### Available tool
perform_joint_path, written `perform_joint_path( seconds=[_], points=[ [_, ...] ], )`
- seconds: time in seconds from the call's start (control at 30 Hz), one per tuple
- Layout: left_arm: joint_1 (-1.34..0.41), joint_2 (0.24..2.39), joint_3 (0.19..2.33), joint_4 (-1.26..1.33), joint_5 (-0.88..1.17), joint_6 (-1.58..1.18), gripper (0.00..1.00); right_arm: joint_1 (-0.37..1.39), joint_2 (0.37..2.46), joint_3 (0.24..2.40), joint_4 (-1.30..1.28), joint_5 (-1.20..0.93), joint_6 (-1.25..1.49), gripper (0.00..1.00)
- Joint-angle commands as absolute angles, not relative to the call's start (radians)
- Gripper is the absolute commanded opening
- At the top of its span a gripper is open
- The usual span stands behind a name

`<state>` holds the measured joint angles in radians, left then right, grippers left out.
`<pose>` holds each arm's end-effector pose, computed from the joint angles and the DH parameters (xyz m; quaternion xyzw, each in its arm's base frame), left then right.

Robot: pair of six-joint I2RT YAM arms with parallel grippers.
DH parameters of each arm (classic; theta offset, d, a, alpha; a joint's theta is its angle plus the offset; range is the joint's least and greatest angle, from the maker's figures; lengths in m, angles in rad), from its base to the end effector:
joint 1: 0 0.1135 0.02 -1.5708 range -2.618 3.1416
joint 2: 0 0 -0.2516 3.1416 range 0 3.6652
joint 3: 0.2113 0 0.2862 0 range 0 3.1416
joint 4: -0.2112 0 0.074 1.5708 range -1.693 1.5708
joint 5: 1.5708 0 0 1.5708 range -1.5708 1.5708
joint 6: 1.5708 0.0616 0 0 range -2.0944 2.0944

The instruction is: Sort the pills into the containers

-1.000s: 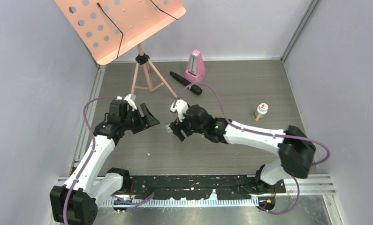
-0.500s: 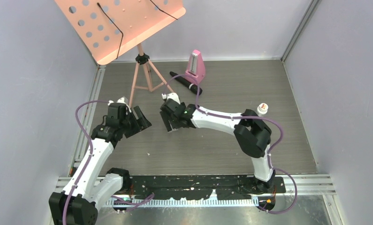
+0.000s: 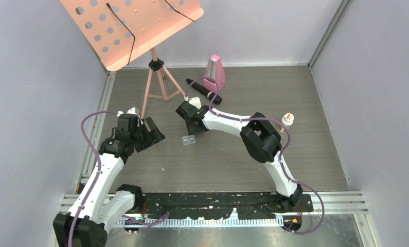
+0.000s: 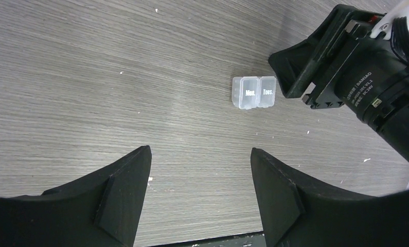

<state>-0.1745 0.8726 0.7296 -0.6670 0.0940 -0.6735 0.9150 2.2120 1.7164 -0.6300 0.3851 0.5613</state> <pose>0.2325 -0.0469 0.2278 -0.2121 0.9031 -0.1924 0.3201 0.3243 0.3835 0.1165 -0.1268 0.9498 0.0078 0.2859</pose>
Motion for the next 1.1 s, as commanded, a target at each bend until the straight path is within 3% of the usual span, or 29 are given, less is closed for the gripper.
perform_joint_path(
  seconds=[0.0,0.43,0.6,0.73,0.83,0.97,1.07],
  points=[
    [-0.167,0.859,0.723,-0.658,0.099,-0.677,0.73,0.915,2.169,1.697,-0.626,0.345,0.520,0.52],
    [-0.167,0.835,0.703,-0.616,0.122,-0.653,0.75,0.943,1.962,1.393,-0.412,0.107,0.352,0.56],
    [-0.167,0.825,0.703,-0.634,0.101,-0.649,0.75,0.944,1.956,1.489,-0.656,0.373,0.481,0.58],
    [-0.167,0.782,0.704,-0.649,0.048,-0.652,0.75,0.964,1.926,1.606,-0.767,0.409,0.466,0.68],
    [-0.167,0.737,0.712,-0.667,-0.037,-0.661,0.75,0.972,1.892,1.568,-0.675,0.268,0.413,0.77],
    [-0.167,0.723,0.739,-0.705,-0.074,-0.663,0.77,0.984,1.889,1.503,-0.545,0.012,0.259,0.80],
    [-0.166,0.742,0.784,-0.759,-0.061,-0.673,0.77,1.025,1.916,1.513,-0.529,-0.029,0.134,0.81]
  ],
)
